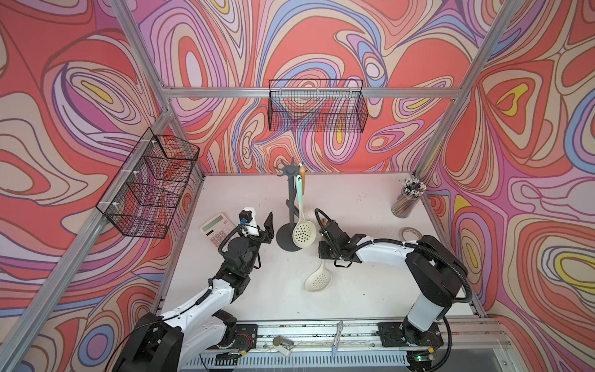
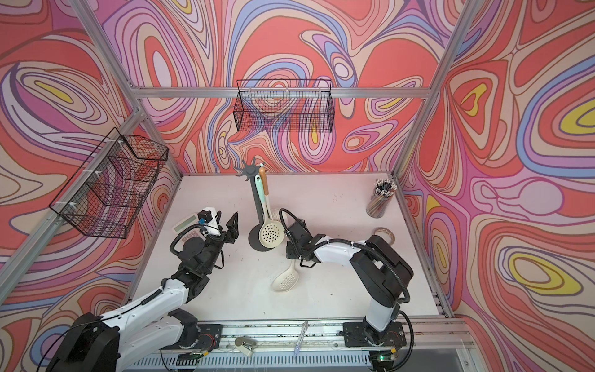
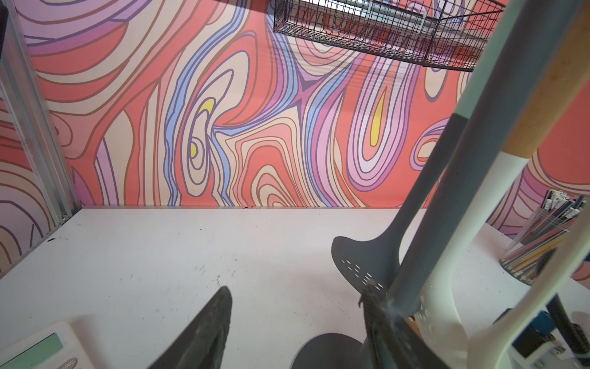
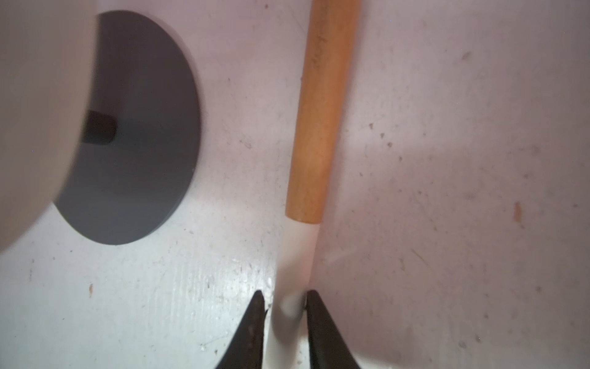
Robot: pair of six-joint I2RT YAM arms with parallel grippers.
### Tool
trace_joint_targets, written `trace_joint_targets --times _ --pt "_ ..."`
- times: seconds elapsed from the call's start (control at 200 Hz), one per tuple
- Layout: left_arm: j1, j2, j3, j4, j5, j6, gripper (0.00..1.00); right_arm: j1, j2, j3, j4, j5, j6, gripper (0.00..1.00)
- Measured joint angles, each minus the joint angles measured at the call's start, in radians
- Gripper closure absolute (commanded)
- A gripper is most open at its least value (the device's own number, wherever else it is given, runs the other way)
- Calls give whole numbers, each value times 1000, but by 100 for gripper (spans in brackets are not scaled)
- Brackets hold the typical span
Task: Hang the skimmer on the kitchen utensil rack
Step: Pick up the skimmer from the center of the board.
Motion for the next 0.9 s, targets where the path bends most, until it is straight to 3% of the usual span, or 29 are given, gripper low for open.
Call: trace_joint_targets --times 0.341,0.731,0.902 --pt "1 -62 -21 -32 69 -91 33 0 3 1 -1 9 15 76" --pt "1 -157 -49 -105 59 -111 33 2 43 18 45 10 35 80" --pt "1 -139 -49 -104 57 -112 33 11 66 35 70 14 40 96"
